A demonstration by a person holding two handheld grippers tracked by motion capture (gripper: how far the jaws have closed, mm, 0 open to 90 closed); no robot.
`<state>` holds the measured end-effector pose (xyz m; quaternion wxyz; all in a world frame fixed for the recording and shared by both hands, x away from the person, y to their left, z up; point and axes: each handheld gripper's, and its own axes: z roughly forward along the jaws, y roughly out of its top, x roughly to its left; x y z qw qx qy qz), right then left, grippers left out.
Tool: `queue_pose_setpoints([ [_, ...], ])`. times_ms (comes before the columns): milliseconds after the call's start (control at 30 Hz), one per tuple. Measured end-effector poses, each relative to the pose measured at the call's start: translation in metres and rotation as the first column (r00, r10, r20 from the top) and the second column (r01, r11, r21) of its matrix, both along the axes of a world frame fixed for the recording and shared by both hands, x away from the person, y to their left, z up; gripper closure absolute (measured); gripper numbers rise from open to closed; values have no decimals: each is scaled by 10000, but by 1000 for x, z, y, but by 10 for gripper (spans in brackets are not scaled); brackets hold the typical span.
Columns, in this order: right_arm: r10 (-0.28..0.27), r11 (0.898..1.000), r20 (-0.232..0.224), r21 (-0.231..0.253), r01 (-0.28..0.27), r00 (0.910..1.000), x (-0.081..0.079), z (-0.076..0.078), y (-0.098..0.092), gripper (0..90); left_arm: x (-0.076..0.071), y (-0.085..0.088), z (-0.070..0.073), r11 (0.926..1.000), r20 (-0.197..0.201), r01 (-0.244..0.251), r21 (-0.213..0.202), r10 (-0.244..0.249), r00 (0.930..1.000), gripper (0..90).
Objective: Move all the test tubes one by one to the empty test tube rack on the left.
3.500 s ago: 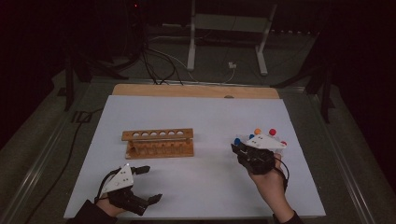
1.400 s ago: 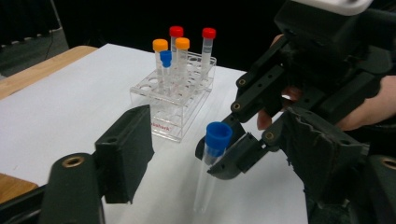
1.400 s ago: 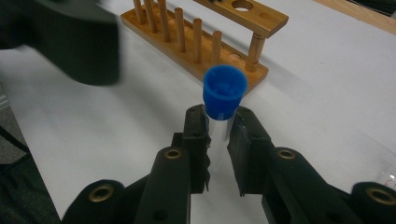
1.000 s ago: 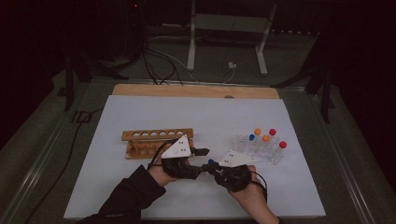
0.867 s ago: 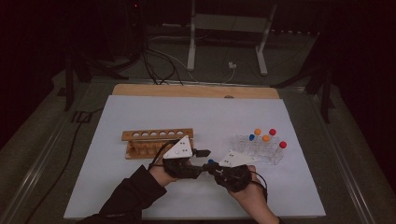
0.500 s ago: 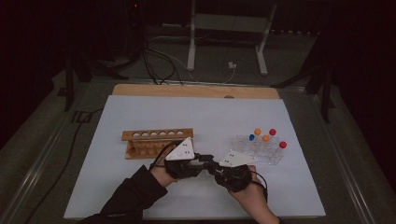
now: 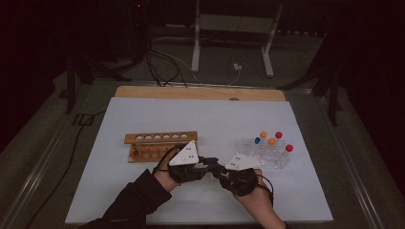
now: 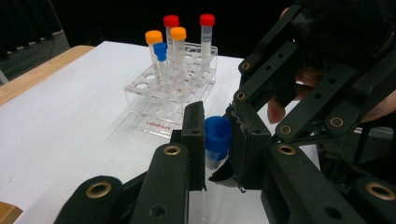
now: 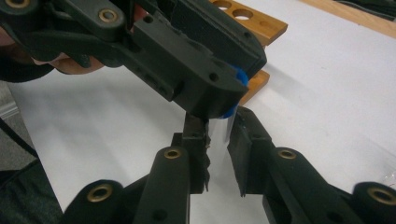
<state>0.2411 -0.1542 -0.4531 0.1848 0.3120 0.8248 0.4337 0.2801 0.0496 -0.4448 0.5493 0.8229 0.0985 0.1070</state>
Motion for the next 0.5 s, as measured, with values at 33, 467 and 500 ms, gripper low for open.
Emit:
queue_pose_setpoints([
  [33, -60, 10000, -3, 33, 60, 10000, 0, 0, 0, 665, 0, 1, 1, 10000, 51, -46, -50, 47, 10000, 781],
  [467, -830, 9957, 194, 433, 821, 9964, 3, 2, -11, 345, 10, 25, 22, 9939, 369, -1022, -416, 1037, 9939, 781],
  [500, -830, 9957, 194, 433, 821, 9964, 3, 2, -11, 345, 11, 27, 23, 9930, 377, -1103, -427, 1120, 9930, 781],
])
